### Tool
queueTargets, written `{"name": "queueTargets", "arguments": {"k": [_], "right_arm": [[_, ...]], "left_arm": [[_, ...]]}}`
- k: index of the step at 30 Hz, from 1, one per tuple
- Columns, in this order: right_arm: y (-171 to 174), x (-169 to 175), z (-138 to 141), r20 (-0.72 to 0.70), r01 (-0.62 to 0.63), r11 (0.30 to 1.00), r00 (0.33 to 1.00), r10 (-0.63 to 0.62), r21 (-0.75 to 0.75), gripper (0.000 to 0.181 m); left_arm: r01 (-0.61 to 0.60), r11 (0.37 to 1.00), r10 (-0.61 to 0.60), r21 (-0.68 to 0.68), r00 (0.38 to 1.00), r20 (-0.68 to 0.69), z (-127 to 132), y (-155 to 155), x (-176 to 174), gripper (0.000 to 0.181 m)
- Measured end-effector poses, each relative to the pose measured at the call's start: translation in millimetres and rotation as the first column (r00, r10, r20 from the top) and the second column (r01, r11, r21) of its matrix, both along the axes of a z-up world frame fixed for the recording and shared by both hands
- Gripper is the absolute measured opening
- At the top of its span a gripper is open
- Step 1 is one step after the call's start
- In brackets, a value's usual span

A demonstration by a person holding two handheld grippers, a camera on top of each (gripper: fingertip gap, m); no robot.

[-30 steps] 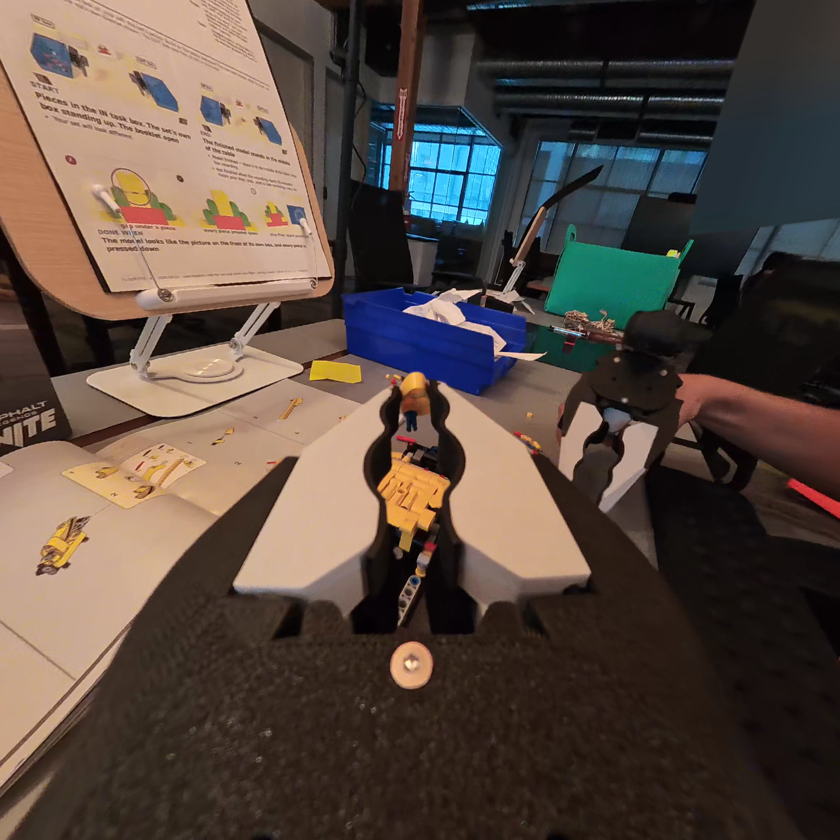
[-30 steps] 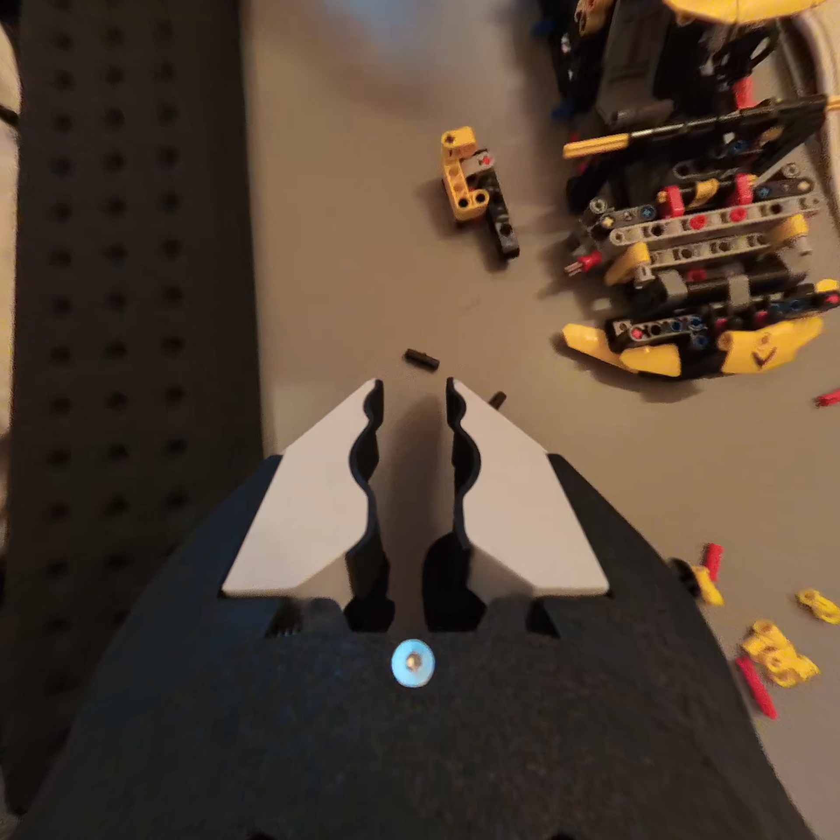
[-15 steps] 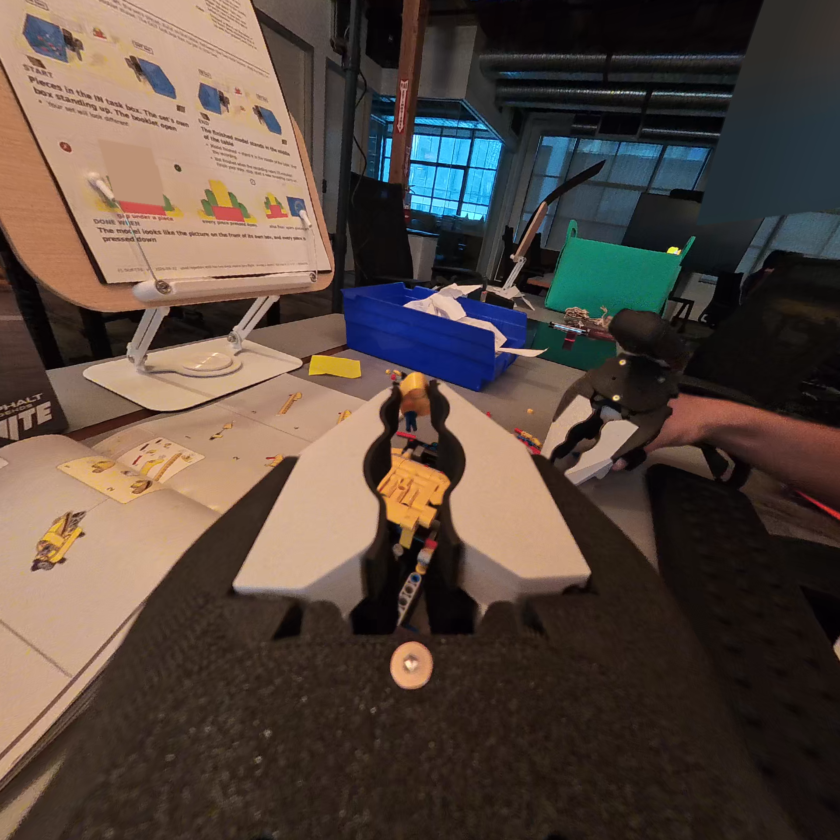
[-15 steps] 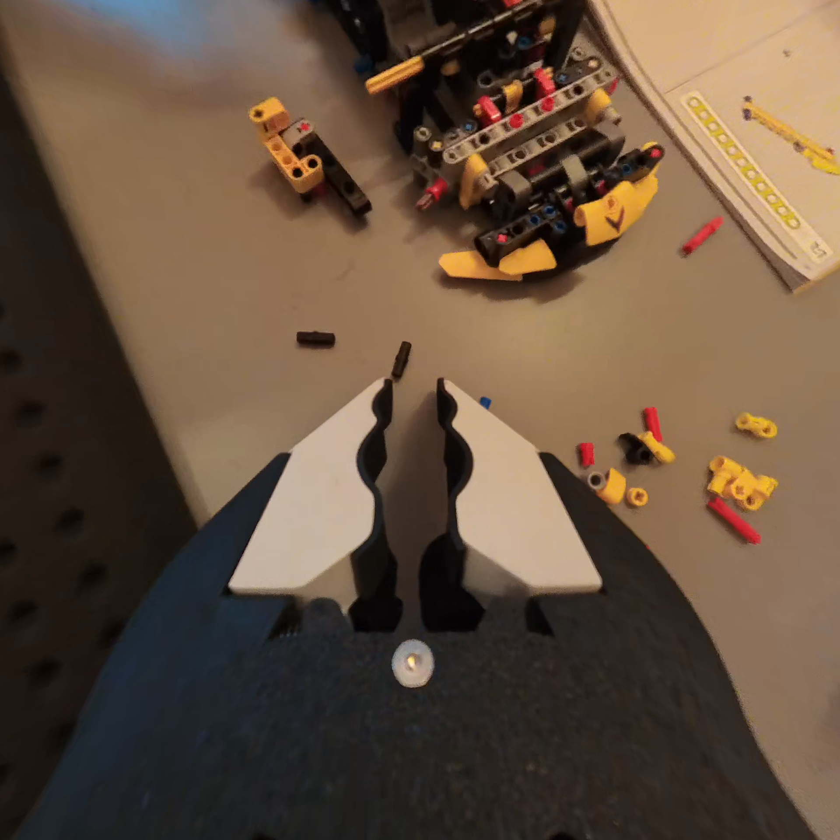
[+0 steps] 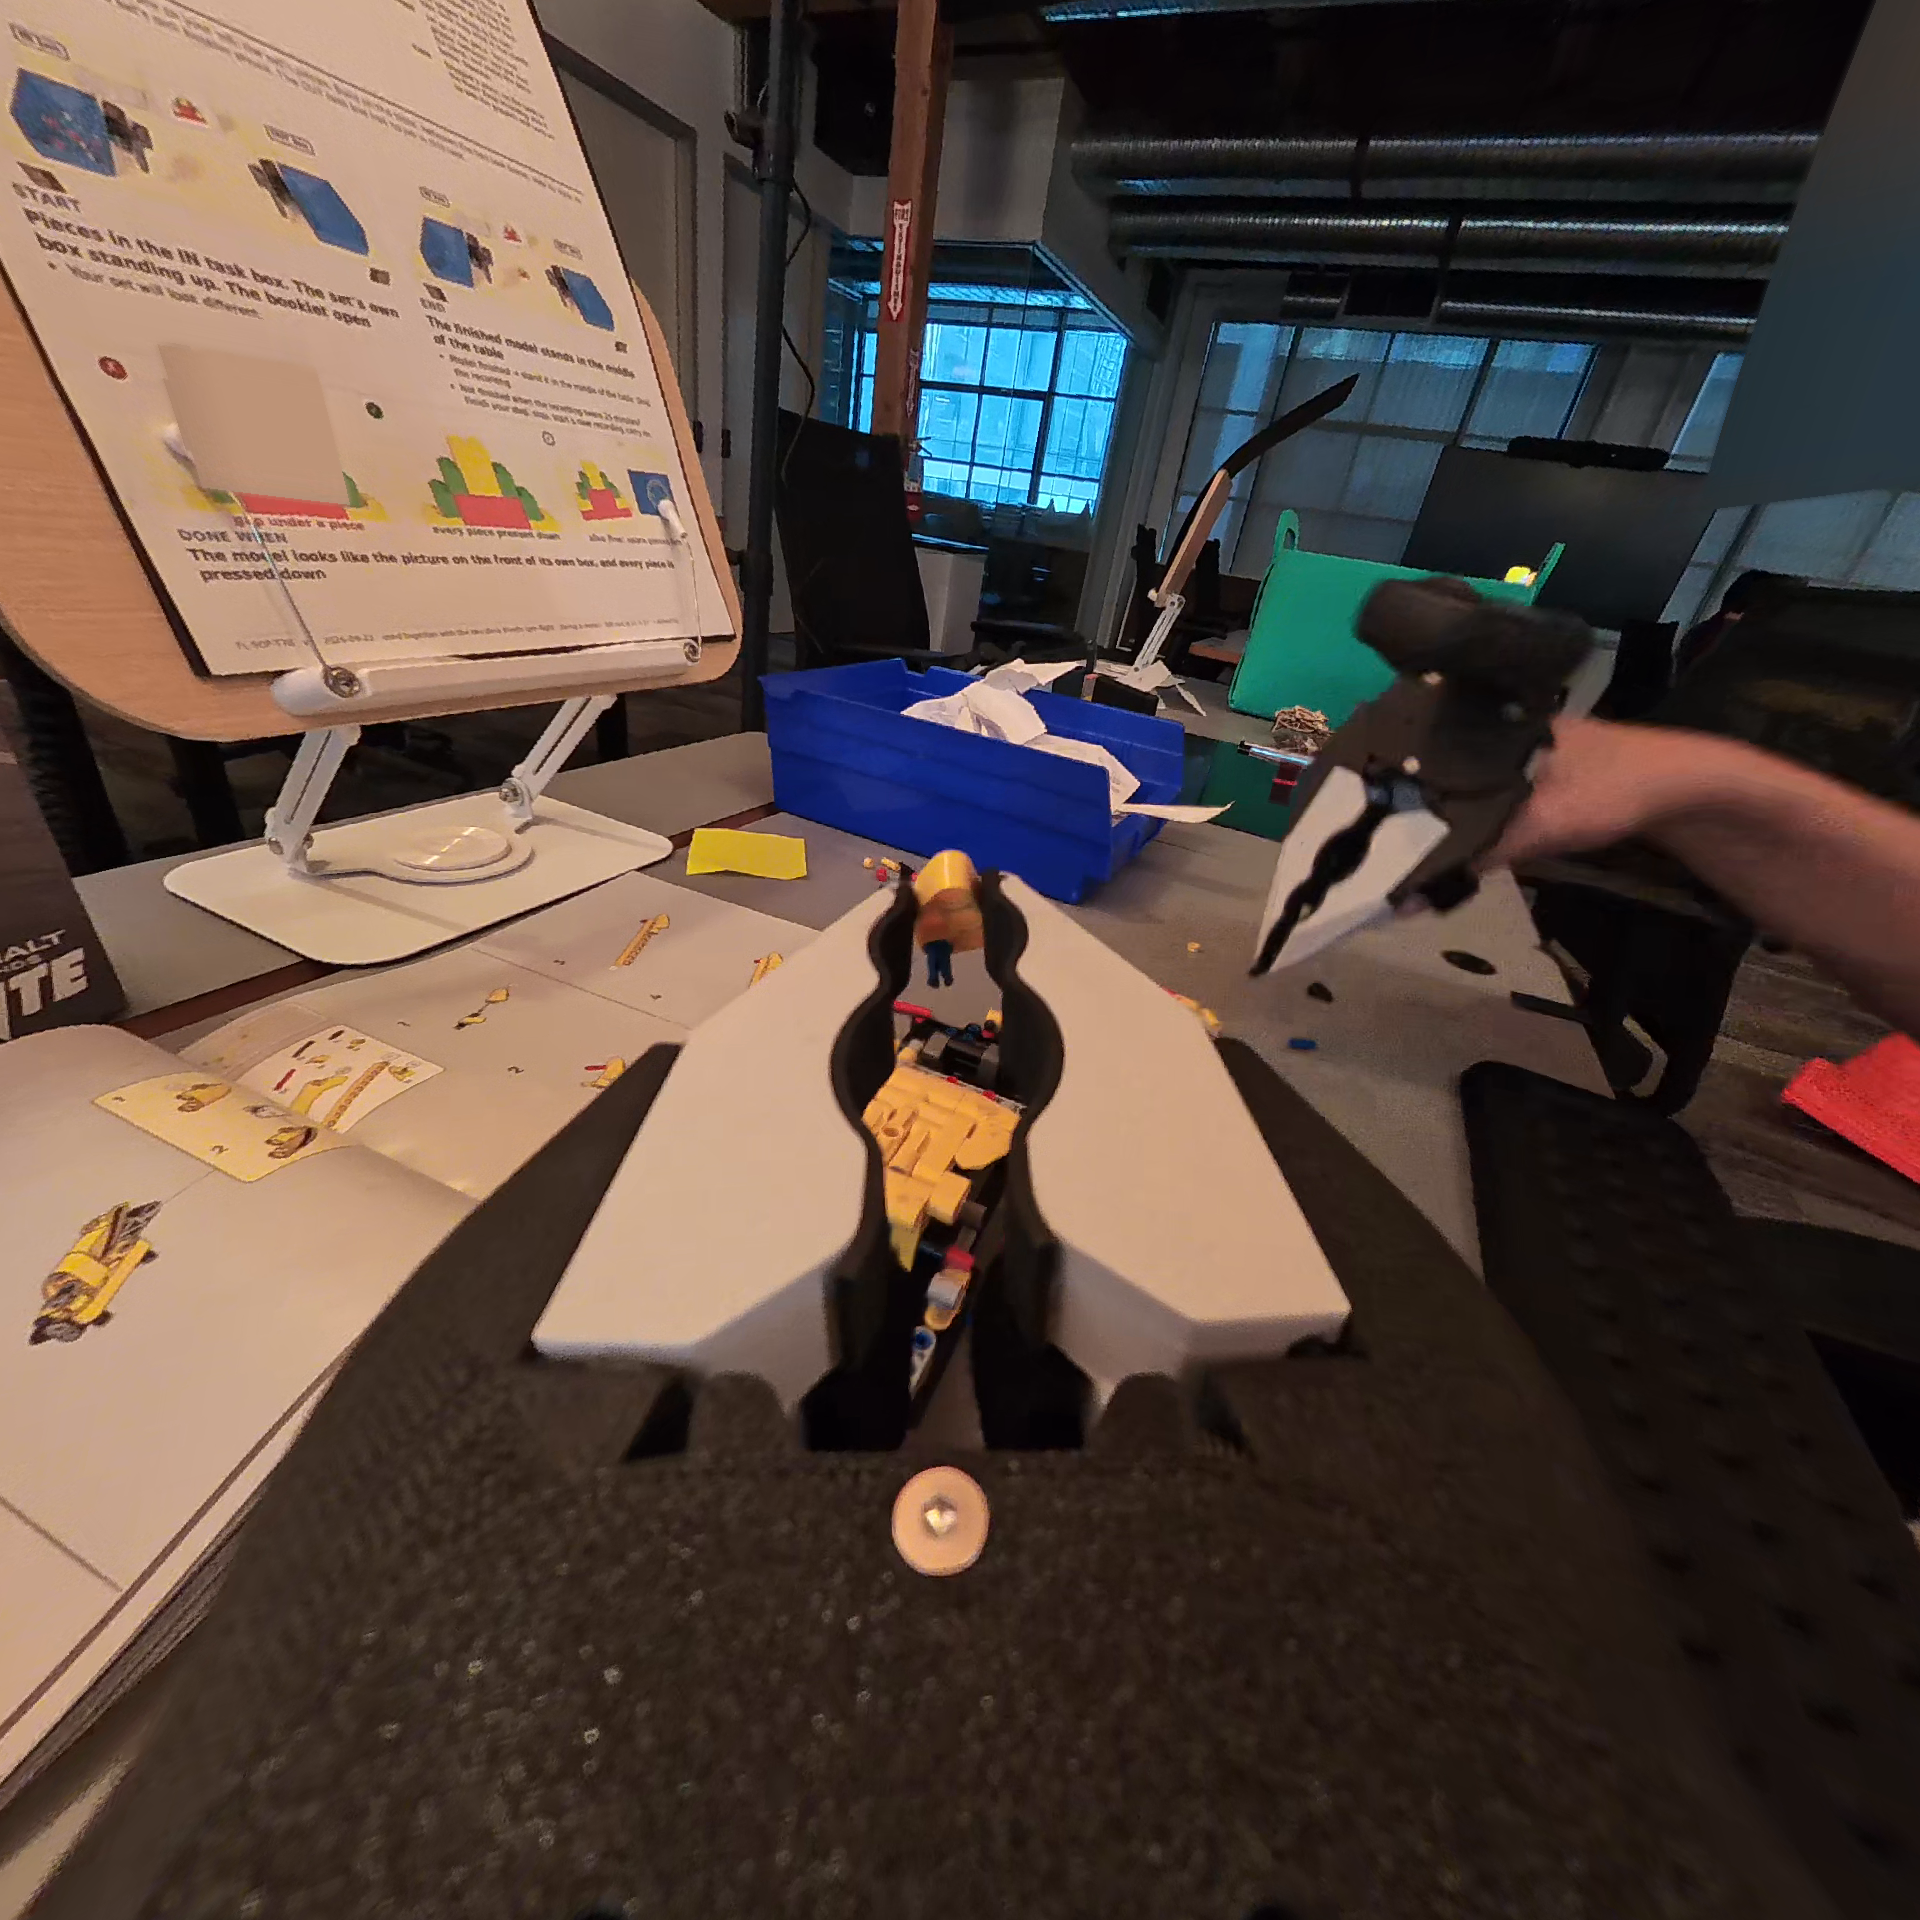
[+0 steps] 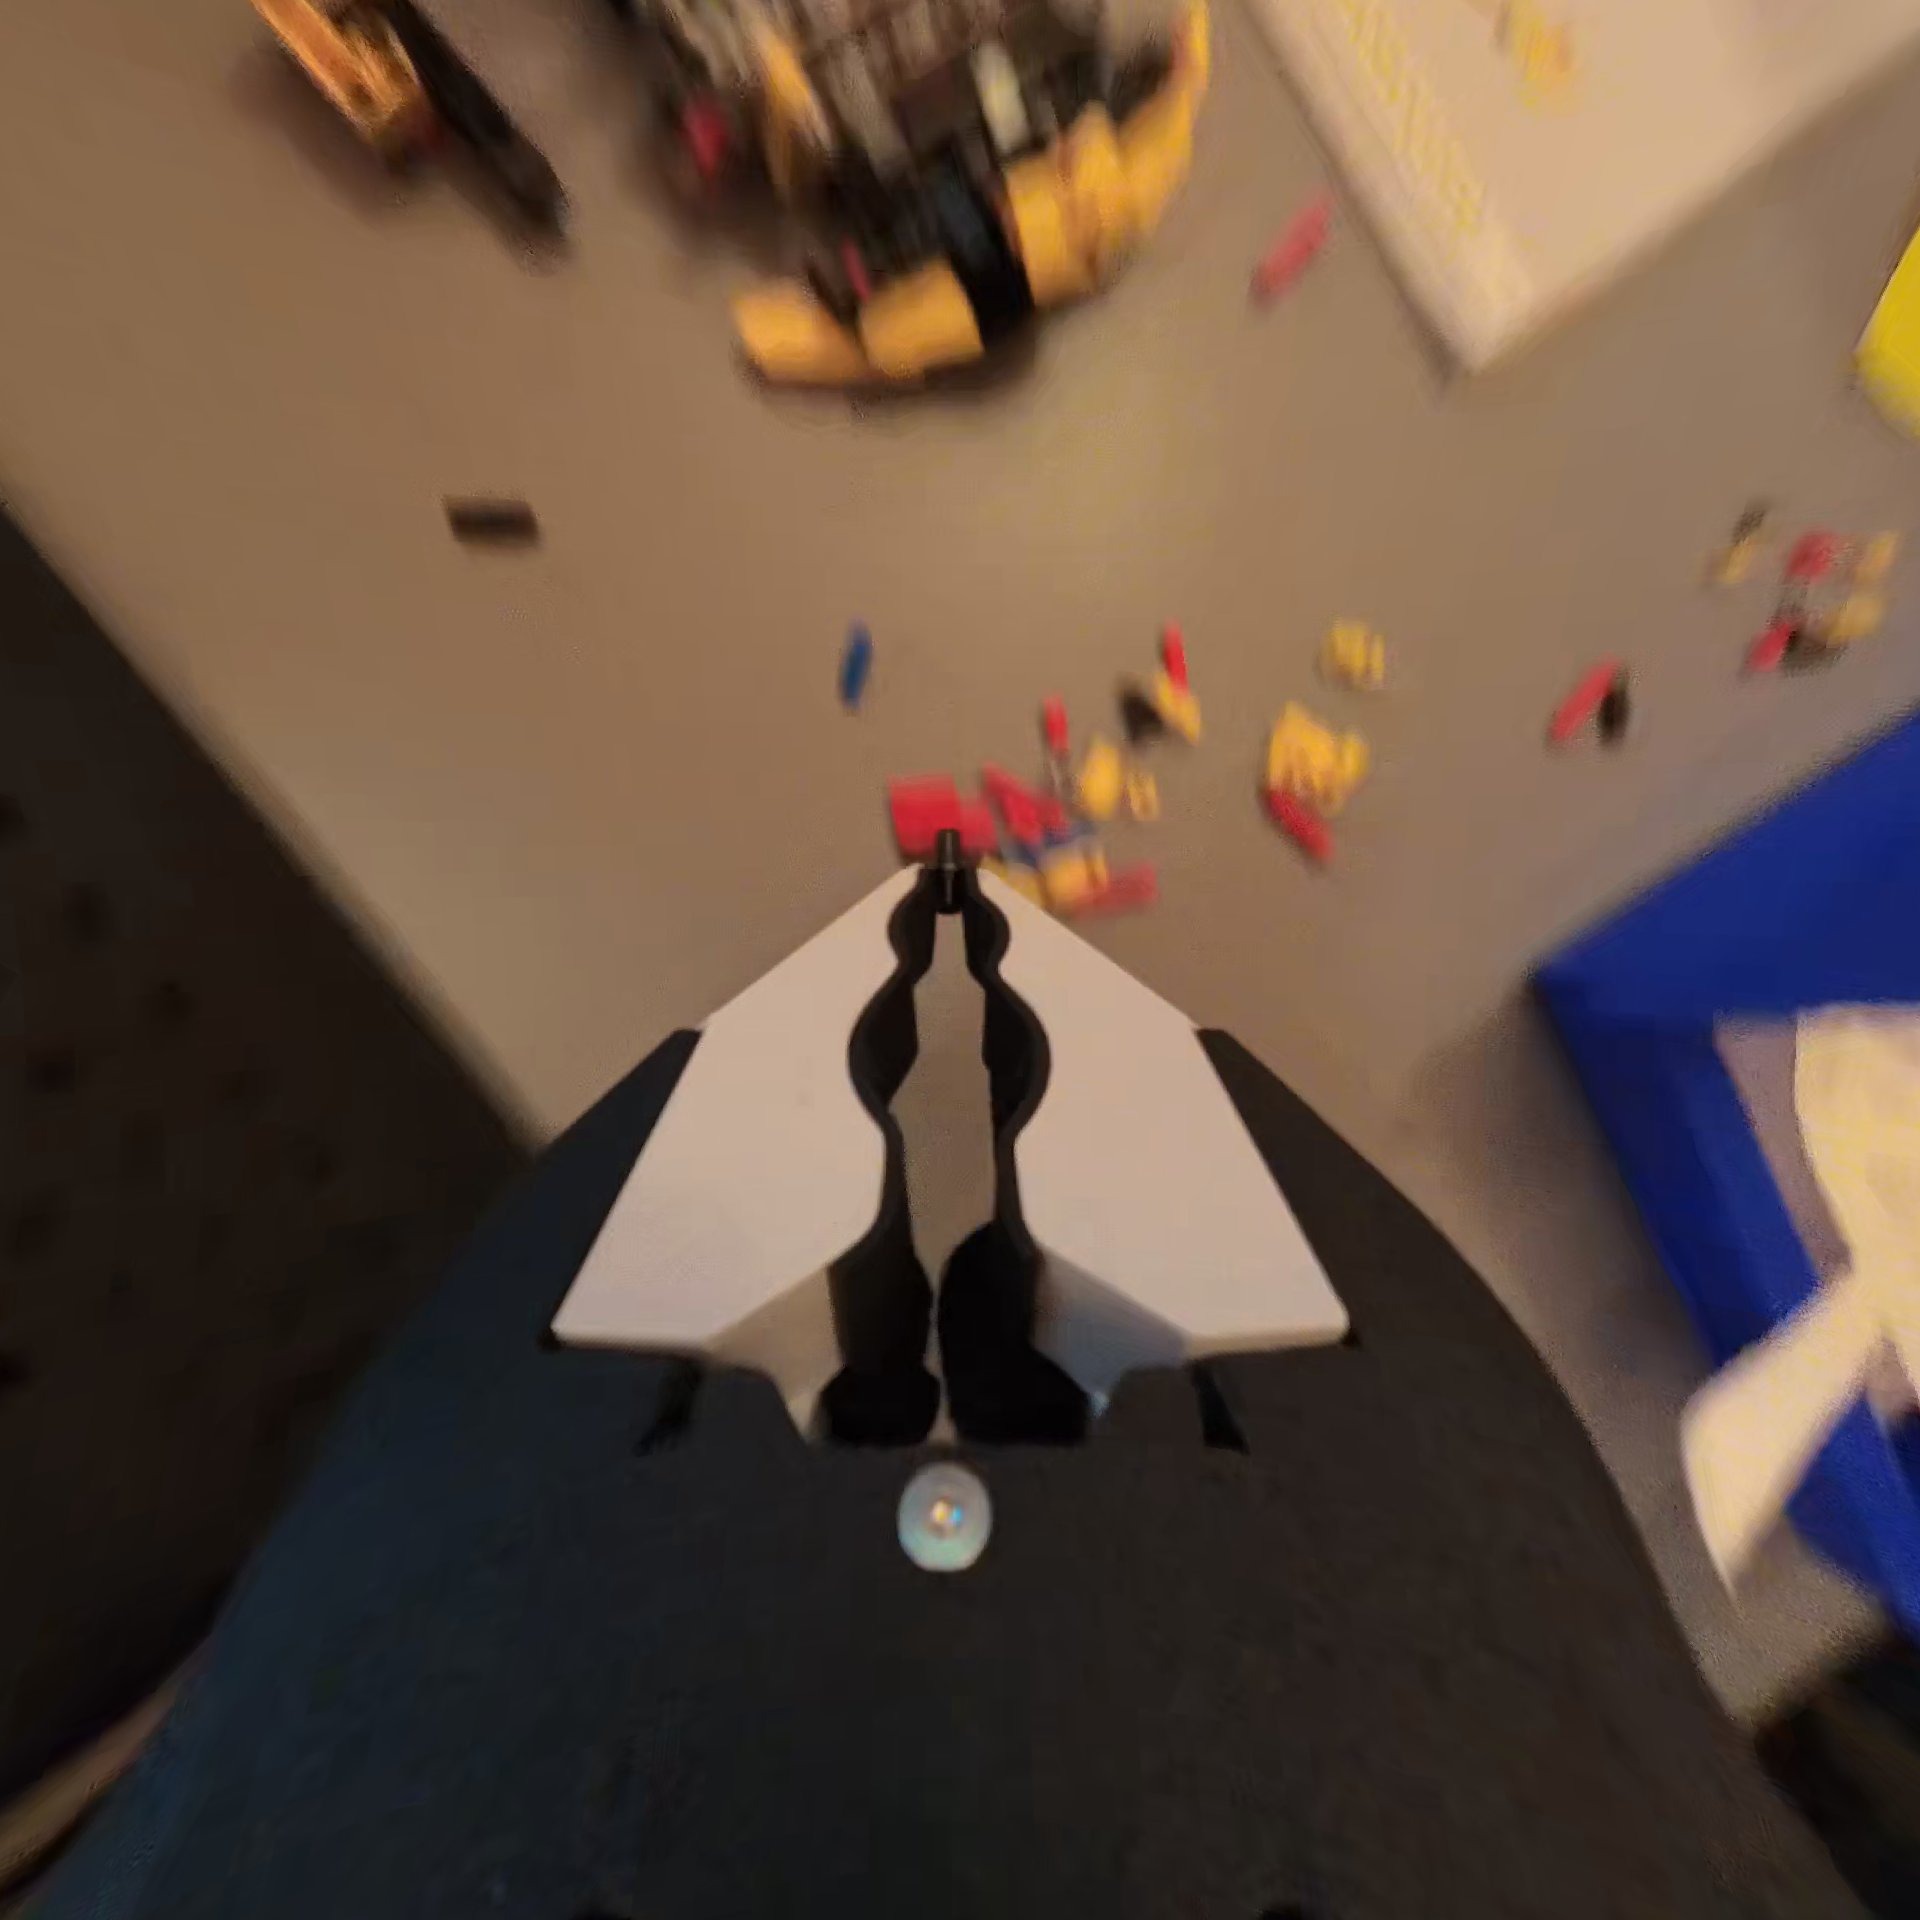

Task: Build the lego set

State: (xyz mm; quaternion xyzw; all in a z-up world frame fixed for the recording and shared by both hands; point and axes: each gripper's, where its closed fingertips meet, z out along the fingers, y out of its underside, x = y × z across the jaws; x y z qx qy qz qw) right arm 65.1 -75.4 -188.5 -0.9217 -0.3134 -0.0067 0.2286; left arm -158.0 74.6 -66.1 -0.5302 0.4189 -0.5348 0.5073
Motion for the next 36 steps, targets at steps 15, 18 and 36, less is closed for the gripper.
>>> {"name": "queueTargets", "arguments": {"k": [15, 18, 36], "right_arm": [[-136.0, 142.9, -21.8, 0.471, 0.467, 0.464, 0.875, -0.116, -0.753, 0.004], [-136.2, 144.7, -22.2, 0.488, 0.482, 0.451, 0.866, -0.114, -0.751, 0.004], [-142.0, 150.8, -32.3, 0.498, 0.489, 0.433, 0.861, -0.102, -0.757, 0.004]], "left_arm": [[0.017, 0.999, -0.016, 0.029, 1.000, -0.025, -3.0, -9.2, 5.9, 0.013], [0.019, 0.999, -0.018, 0.035, 0.999, -0.030, -4.0, -10.3, 7.1, 0.013], [0.023, 0.998, -0.021, 0.051, 0.999, -0.043, -5.8, -12.6, 8.5, 0.013]]}}
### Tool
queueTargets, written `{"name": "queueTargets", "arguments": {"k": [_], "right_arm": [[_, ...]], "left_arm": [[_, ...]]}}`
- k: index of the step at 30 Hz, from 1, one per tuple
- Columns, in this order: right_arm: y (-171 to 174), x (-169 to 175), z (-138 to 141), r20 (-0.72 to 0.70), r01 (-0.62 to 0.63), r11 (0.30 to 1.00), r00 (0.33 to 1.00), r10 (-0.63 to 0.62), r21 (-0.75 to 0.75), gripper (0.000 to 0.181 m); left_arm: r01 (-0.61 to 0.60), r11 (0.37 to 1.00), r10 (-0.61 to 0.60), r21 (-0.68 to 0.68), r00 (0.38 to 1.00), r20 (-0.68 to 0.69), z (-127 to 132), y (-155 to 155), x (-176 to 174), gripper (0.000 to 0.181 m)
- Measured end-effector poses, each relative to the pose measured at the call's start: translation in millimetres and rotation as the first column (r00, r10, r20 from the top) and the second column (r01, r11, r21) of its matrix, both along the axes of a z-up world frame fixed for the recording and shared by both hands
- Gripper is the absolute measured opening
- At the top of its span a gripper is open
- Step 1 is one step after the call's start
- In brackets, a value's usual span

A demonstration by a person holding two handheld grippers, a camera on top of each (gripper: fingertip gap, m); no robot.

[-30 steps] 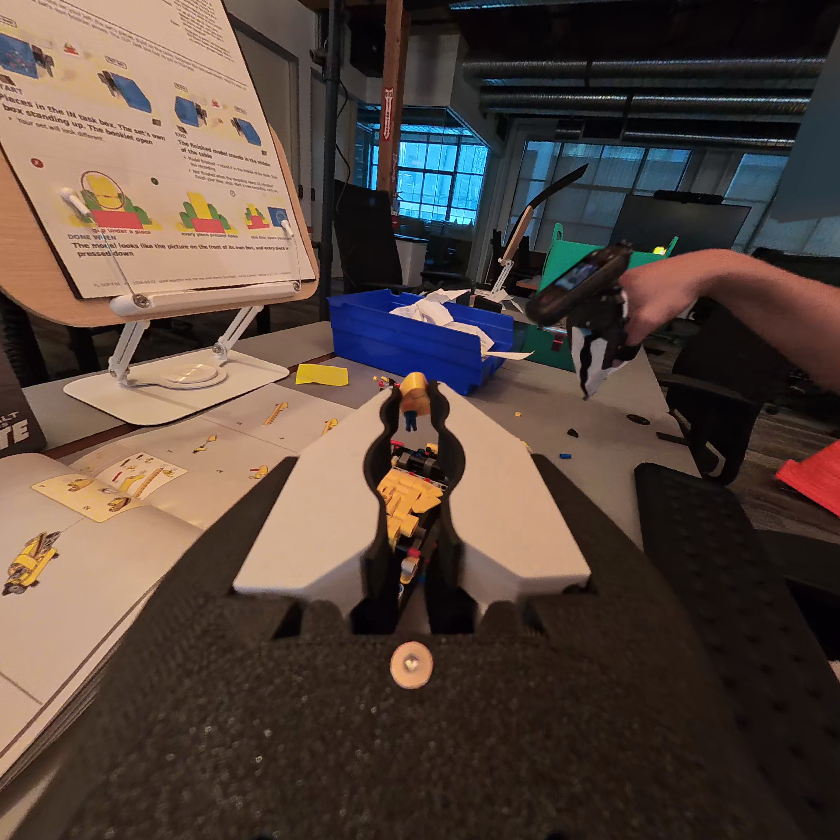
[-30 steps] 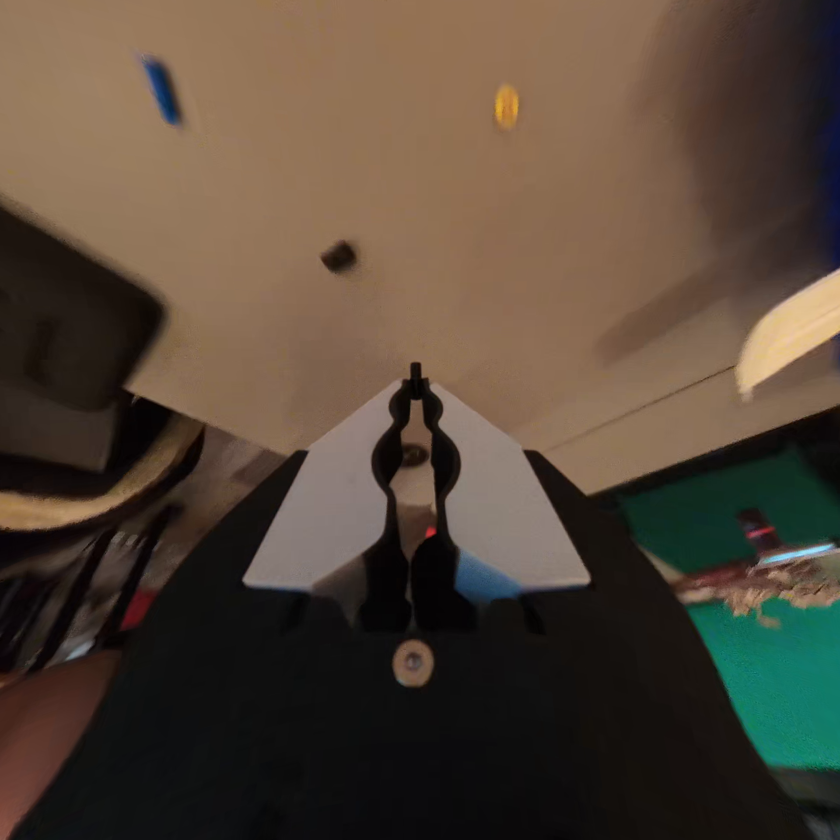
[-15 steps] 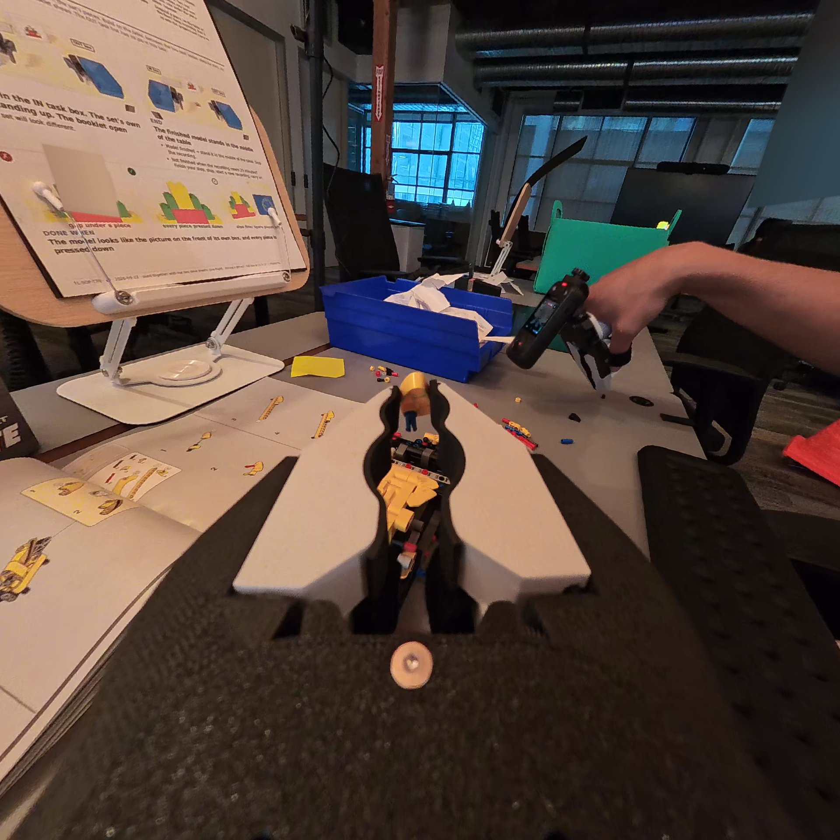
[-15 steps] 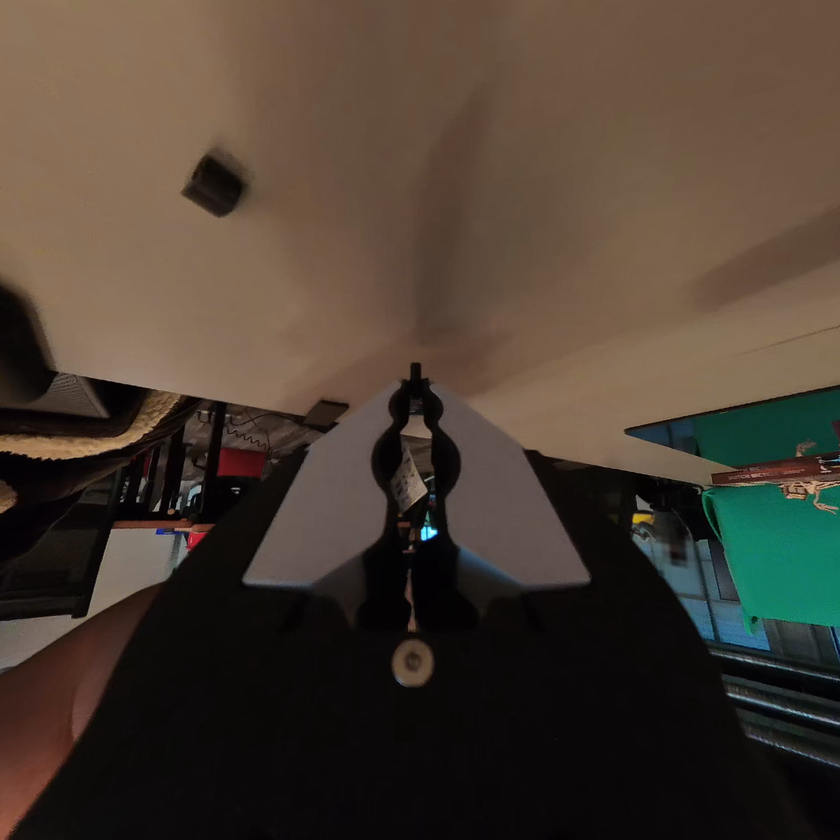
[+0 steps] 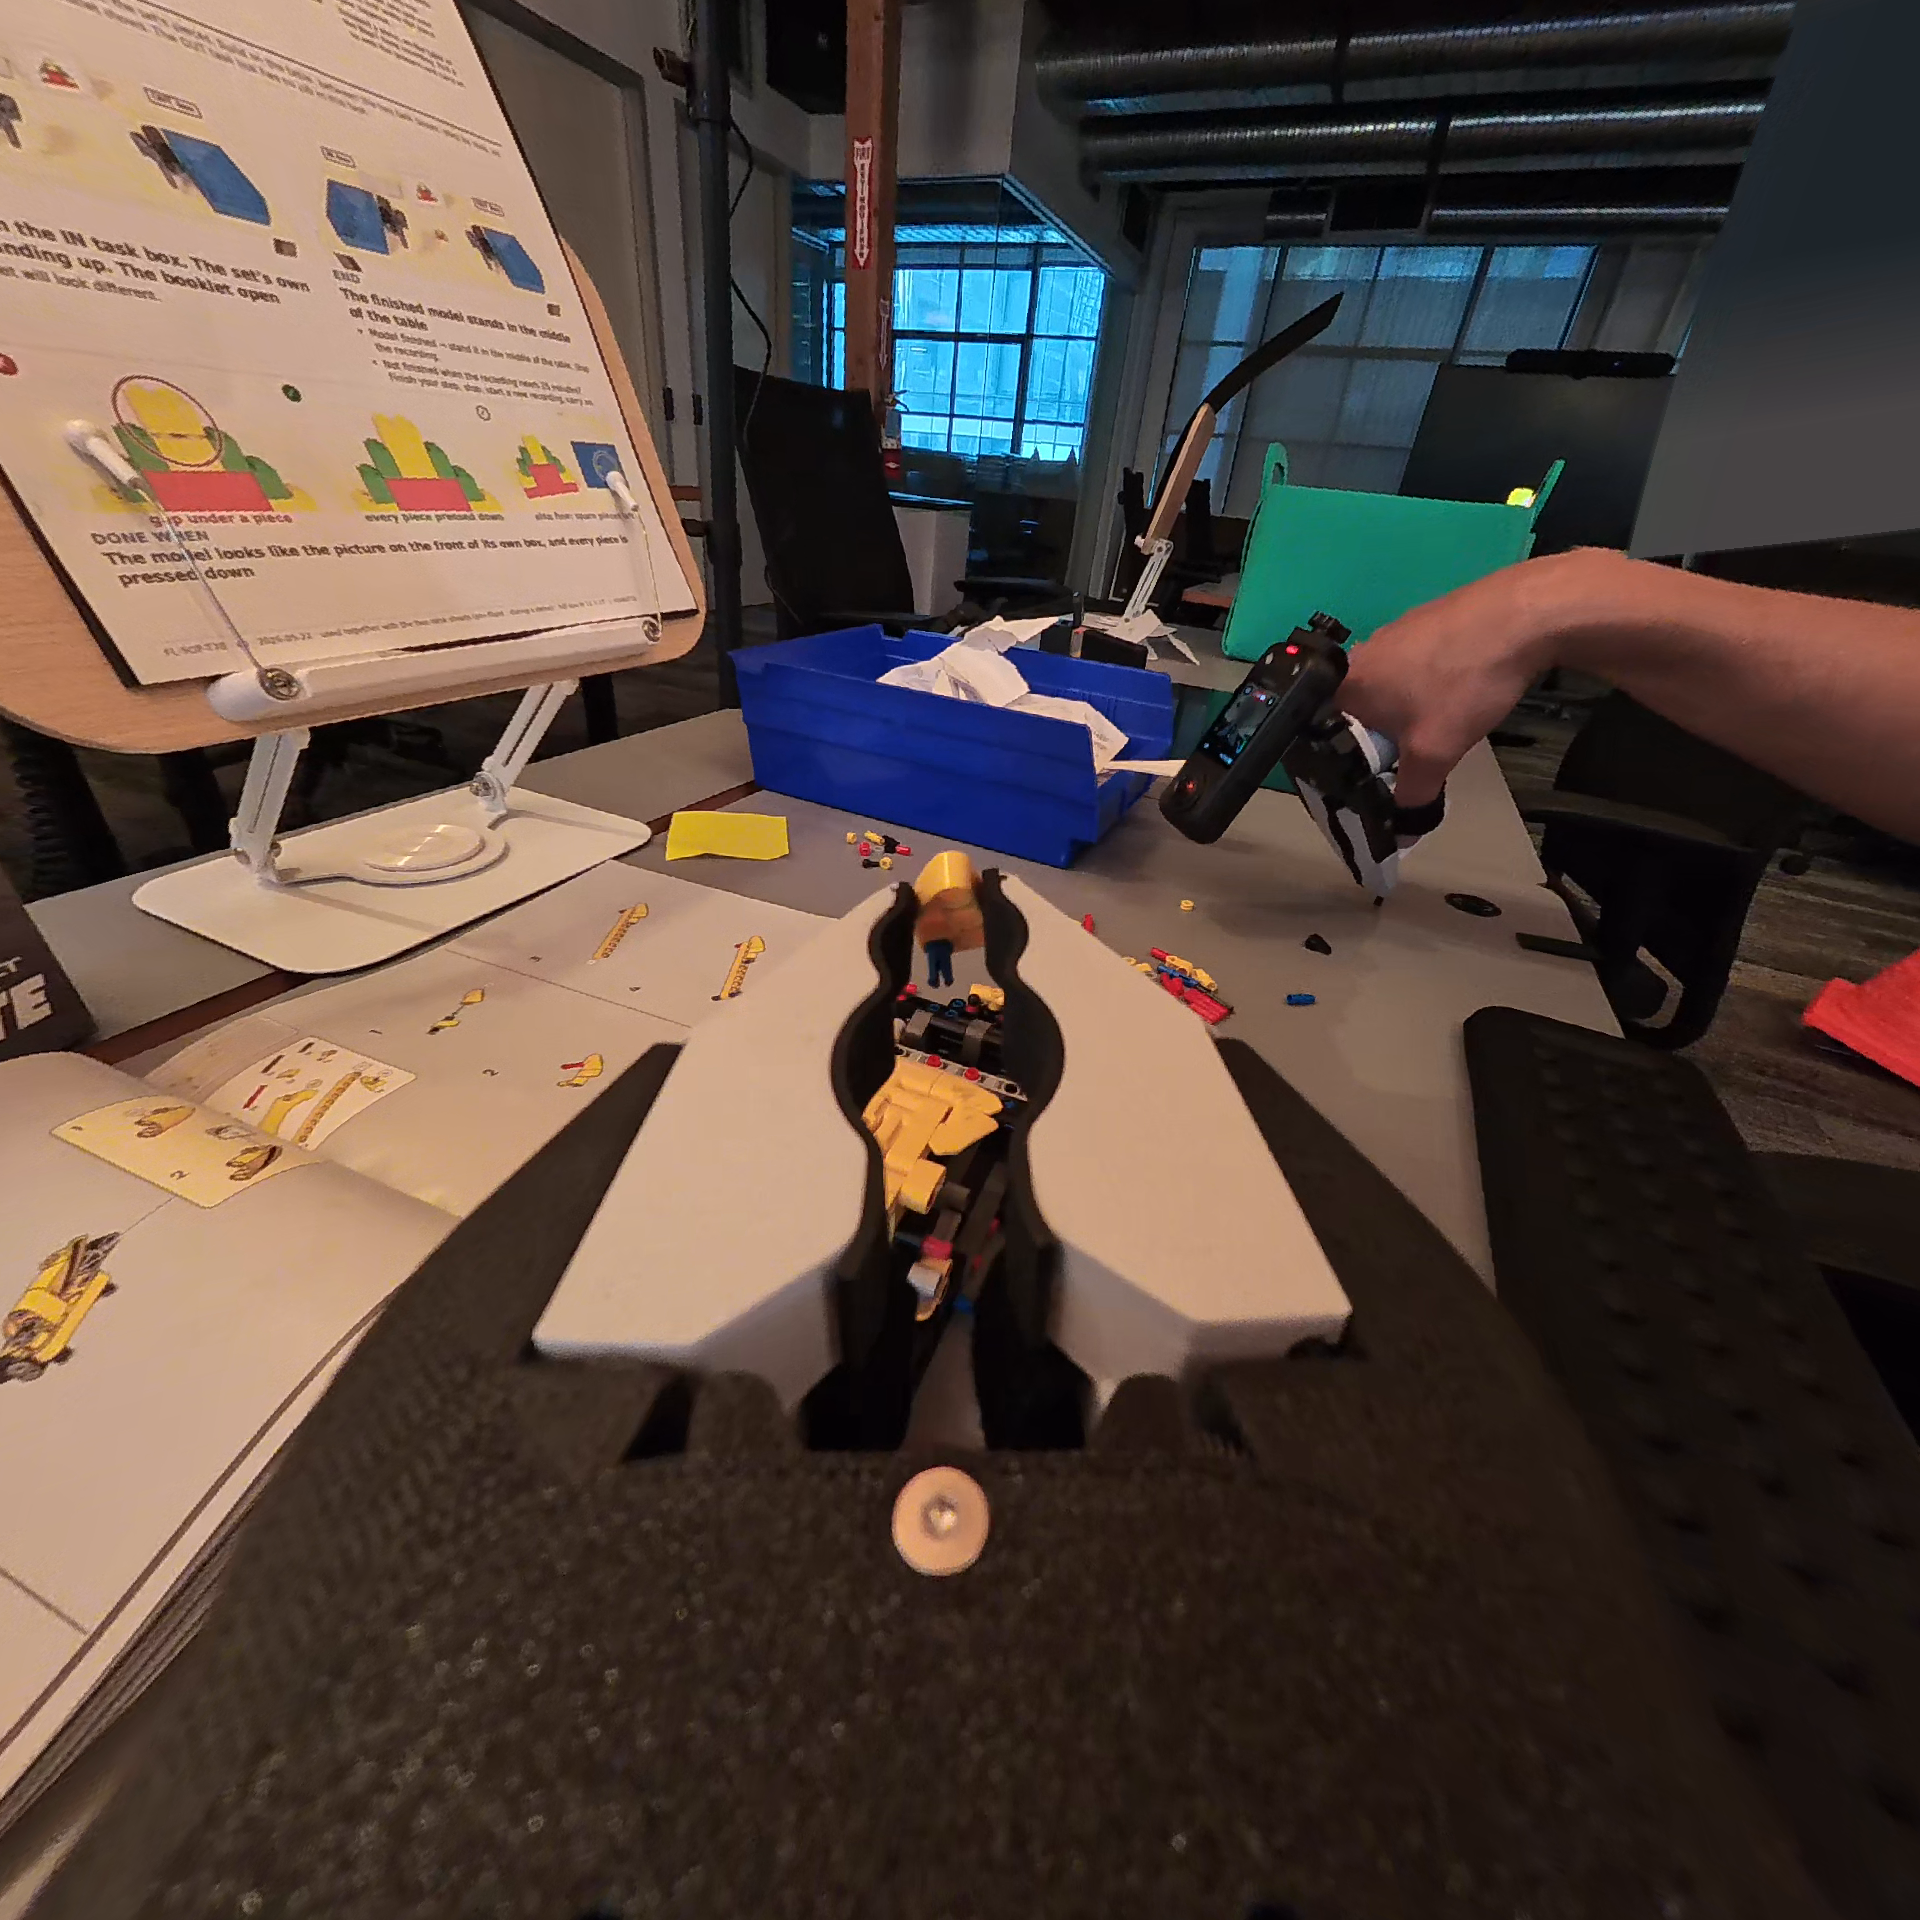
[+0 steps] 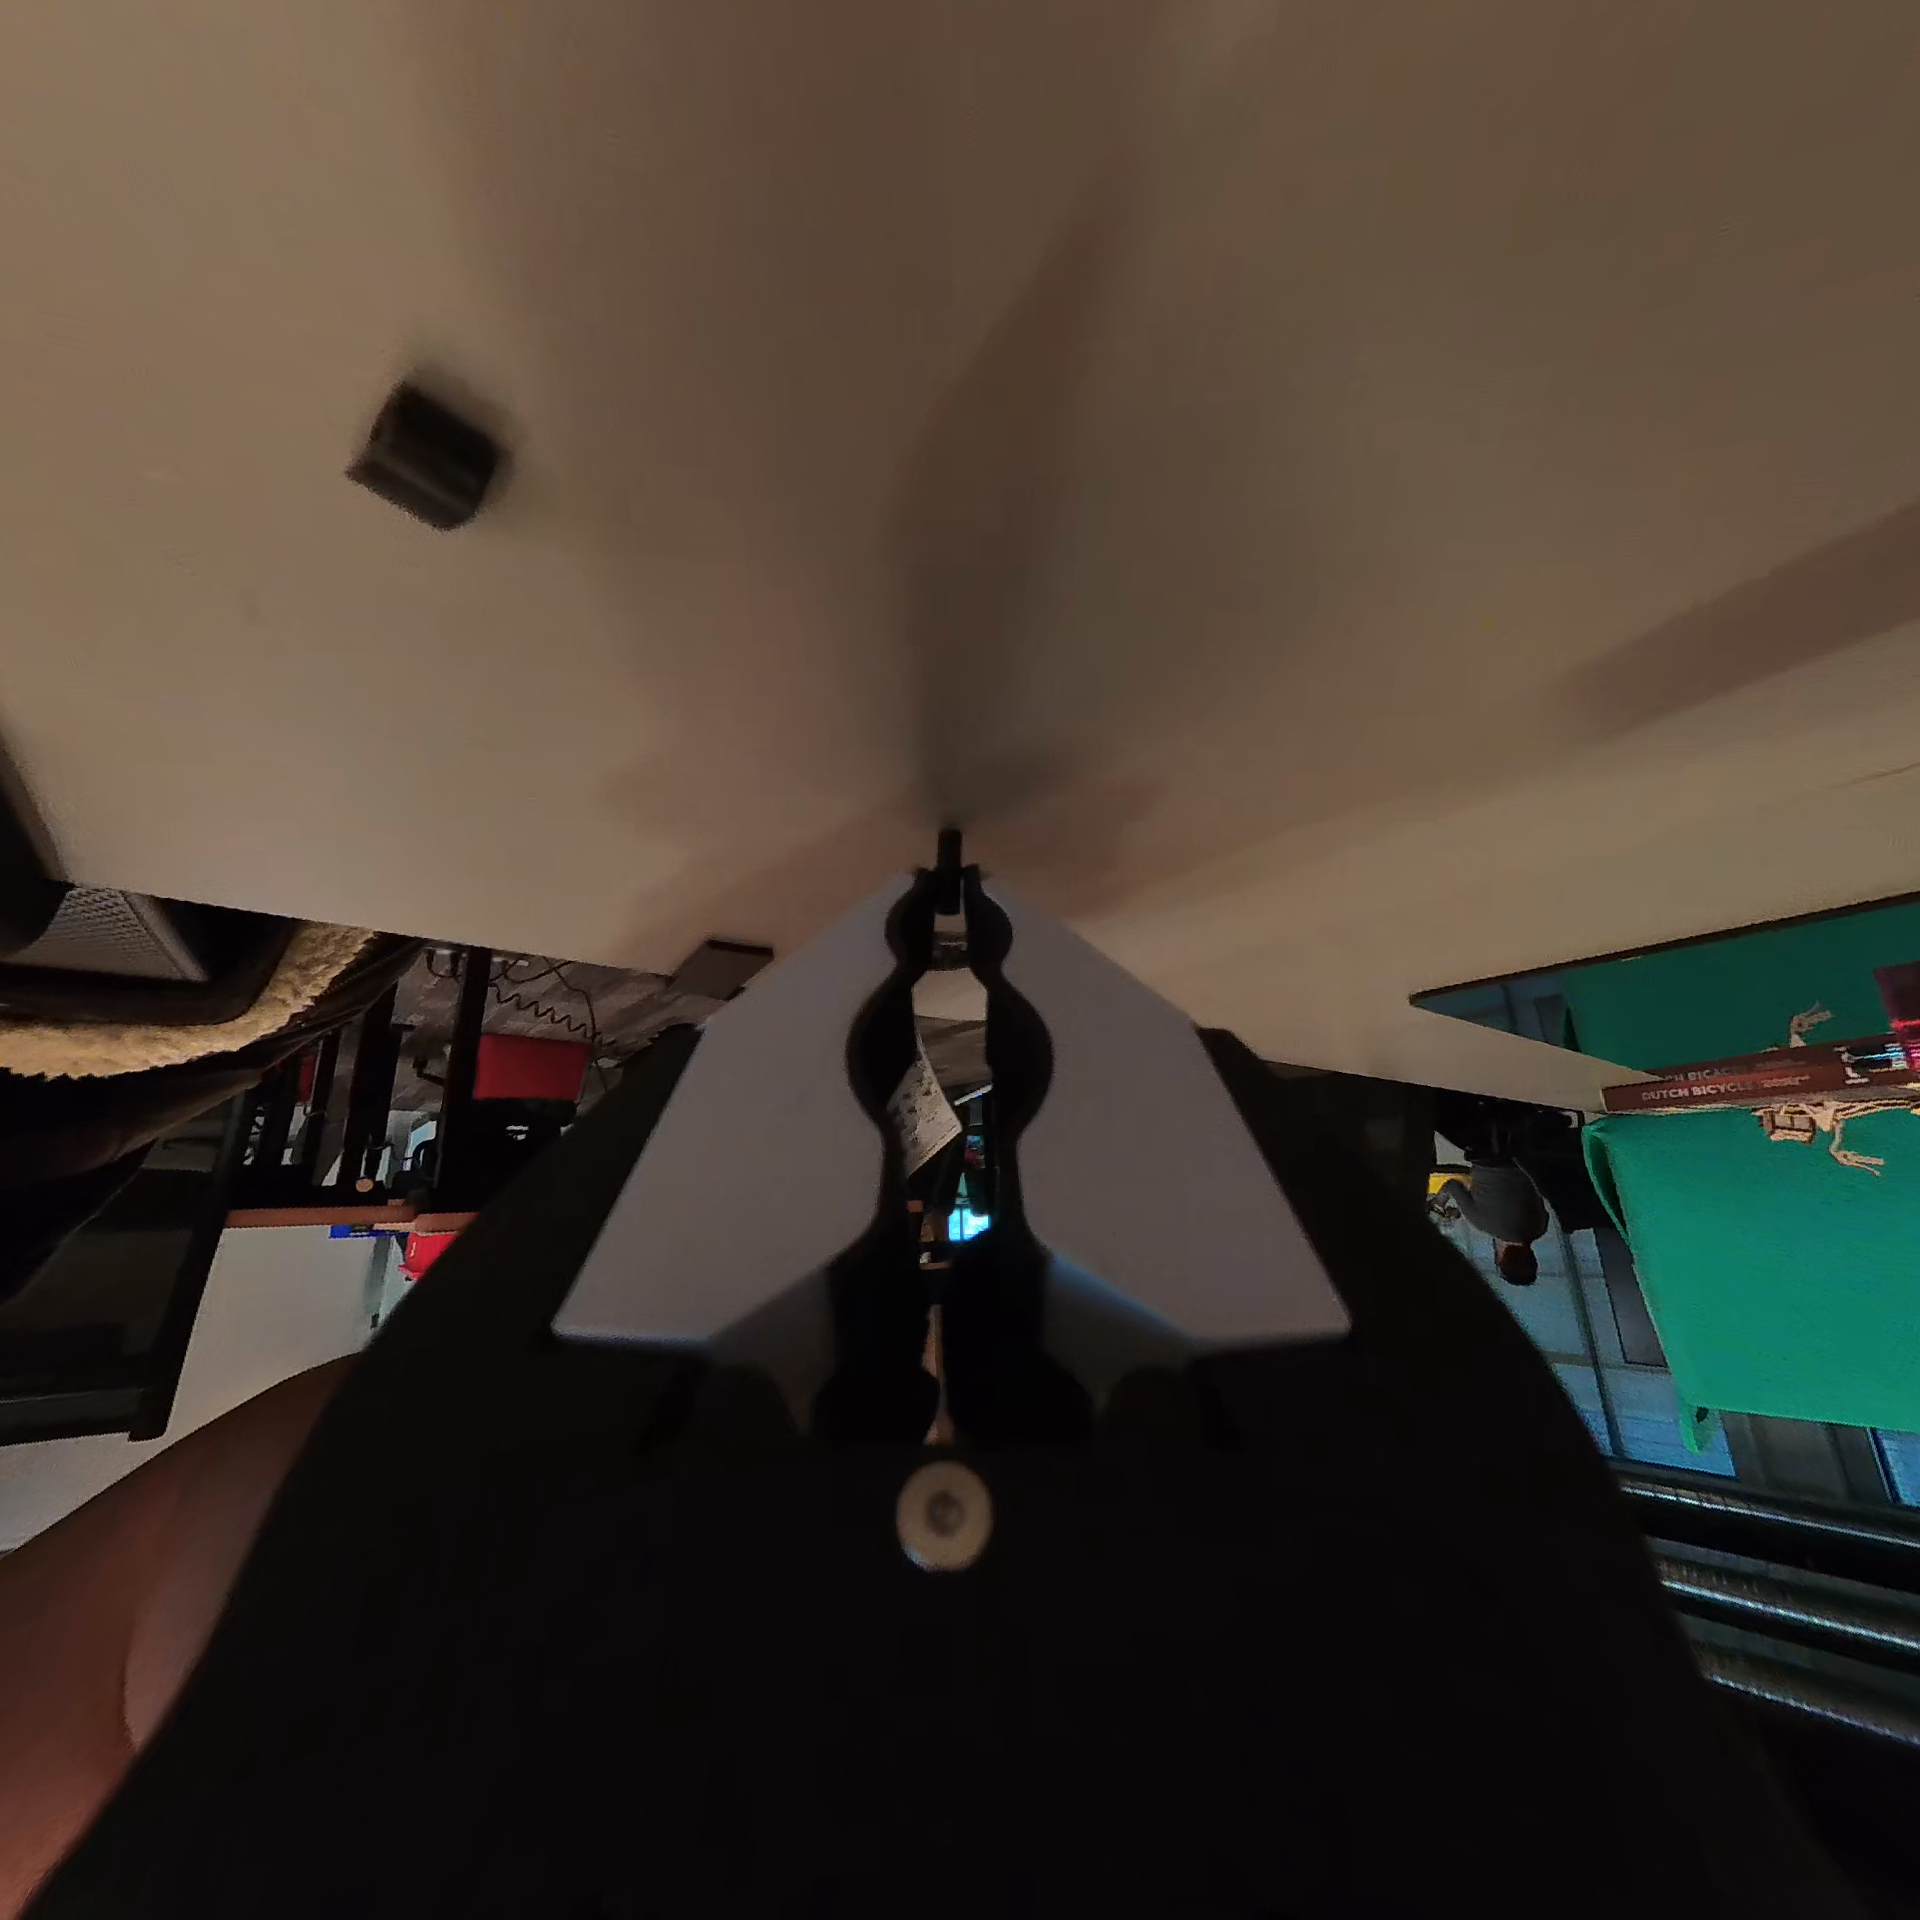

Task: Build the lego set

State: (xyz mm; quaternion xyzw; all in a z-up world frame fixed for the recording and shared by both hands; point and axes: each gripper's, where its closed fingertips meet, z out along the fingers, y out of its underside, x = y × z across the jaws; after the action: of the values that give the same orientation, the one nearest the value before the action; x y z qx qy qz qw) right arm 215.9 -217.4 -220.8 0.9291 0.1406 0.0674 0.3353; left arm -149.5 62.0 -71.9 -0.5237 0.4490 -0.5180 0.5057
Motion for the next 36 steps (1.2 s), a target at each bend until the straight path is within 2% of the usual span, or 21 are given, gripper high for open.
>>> {"name": "queueTargets", "arguments": {"k": [17, 21, 23, 26, 28, 30, 33, 36], "right_arm": [[3.3, 0.8, -3.0, -0.003, -0.017, 1.000, 1.000, 0.017, 0.021, 0.011], [10.3, -5.1, 2.9, -0.038, -0.022, 0.992, 0.999, 0.027, 0.122, 0.012], [18.3, -14.6, 9.8, -0.082, -0.009, 0.970, 0.996, 0.029, 0.245, 0.012], [35.8, -32.8, 19.9, -0.164, -0.020, 0.883, 0.980, 0.110, 0.469, 0.012], [48.7, -36.7, 30.0, -0.167, -0.033, 0.782, 0.971, 0.174, 0.622, 0.011], [58.1, -40.2, 42.5, -0.186, 0.011, 0.658, 0.963, 0.196, 0.752, 0.013], [62.1, -35.2, 59.1, -0.194, 0.083, 0.473, 0.963, 0.189, 0.877, 0.015], [54.3, -21.6, 68.6, -0.185, 0.121, 0.338, 0.969, 0.165, 0.933, 0.019]], "left_arm": [[0.001, 1.000, -0.001, 0.000, 1.000, 0.000, -0.1, -0.1, -0.1, 0.013], [0.000, 1.000, 0.000, -0.002, 1.000, 0.002, 0.0, -0.4, -0.4, 0.013], [0.001, 1.000, -0.001, -0.002, 1.000, -0.002, -1.1, -0.7, -0.1, 0.013], [0.008, 1.000, -0.008, -0.005, 1.000, -0.012, -3.3, -1.9, 1.2, 0.012], [0.017, 1.000, -0.018, -0.011, 1.000, -0.010, -2.8, -3.6, 1.7, 0.013], [0.028, 0.999, -0.028, -0.016, 1.000, -0.011, -3.1, -5.5, 2.5, 0.013], [0.037, 0.999, -0.037, -0.013, 0.999, -0.019, -4.6, -8.2, 4.2, 0.013], [0.058, 0.998, -0.058, -0.016, 0.998, -0.029, -6.5, -13.0, 6.1, 0.012]]}}
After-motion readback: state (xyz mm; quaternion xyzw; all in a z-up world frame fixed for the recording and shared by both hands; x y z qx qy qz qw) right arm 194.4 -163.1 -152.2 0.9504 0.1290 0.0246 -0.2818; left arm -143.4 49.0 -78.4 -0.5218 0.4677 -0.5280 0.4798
